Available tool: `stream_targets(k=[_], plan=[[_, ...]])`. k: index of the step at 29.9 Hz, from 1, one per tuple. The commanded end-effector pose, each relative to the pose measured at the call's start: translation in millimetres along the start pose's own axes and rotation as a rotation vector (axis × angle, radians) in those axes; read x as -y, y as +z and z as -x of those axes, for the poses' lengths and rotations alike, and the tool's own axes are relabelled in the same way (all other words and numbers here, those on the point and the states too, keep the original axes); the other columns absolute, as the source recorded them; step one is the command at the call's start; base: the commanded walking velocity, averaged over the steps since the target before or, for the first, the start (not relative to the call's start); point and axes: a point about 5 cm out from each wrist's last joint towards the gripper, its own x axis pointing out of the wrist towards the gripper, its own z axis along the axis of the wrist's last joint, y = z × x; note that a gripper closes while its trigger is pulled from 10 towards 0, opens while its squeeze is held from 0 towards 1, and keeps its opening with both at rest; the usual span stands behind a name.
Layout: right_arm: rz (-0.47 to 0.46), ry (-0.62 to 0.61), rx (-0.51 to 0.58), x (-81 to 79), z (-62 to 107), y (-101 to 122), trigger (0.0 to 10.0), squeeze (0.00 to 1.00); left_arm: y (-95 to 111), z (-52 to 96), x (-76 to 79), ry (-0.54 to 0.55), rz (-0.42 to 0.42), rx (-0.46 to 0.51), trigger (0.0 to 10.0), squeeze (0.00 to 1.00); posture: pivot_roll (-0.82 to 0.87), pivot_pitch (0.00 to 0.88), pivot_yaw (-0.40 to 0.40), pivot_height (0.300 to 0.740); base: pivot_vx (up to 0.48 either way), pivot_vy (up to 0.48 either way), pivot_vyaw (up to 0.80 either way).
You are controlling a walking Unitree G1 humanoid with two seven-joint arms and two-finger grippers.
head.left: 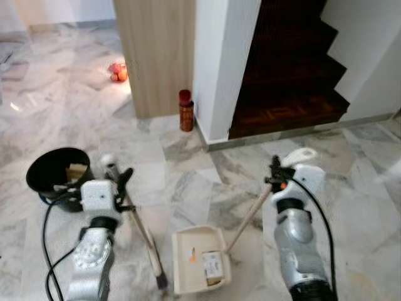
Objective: Sweep floor
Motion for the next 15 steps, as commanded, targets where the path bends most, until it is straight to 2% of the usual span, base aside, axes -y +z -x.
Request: stream_targets(k=[1, 15], plan=[[-0.016, -0.011, 0.038, 3.0, -2.1, 8.5, 10.0, 0.00, 8.1, -1.6, 5.2, -0.022, -0.008, 0.042, 10.0, 0.00, 0.10, 0.051, -0.017, 0.740, 0.000, 0.300, 0.00], [-0.012, -0.005, 0.036, 4.0, -2.8, 9.1, 10.0, 0.00, 8.3, -1.7, 6.6, -0.020, -0.003, 0.044, 10.0, 0.00, 0.10, 0.047, -0.025, 0.740, 0.000, 0.301, 0.00]])
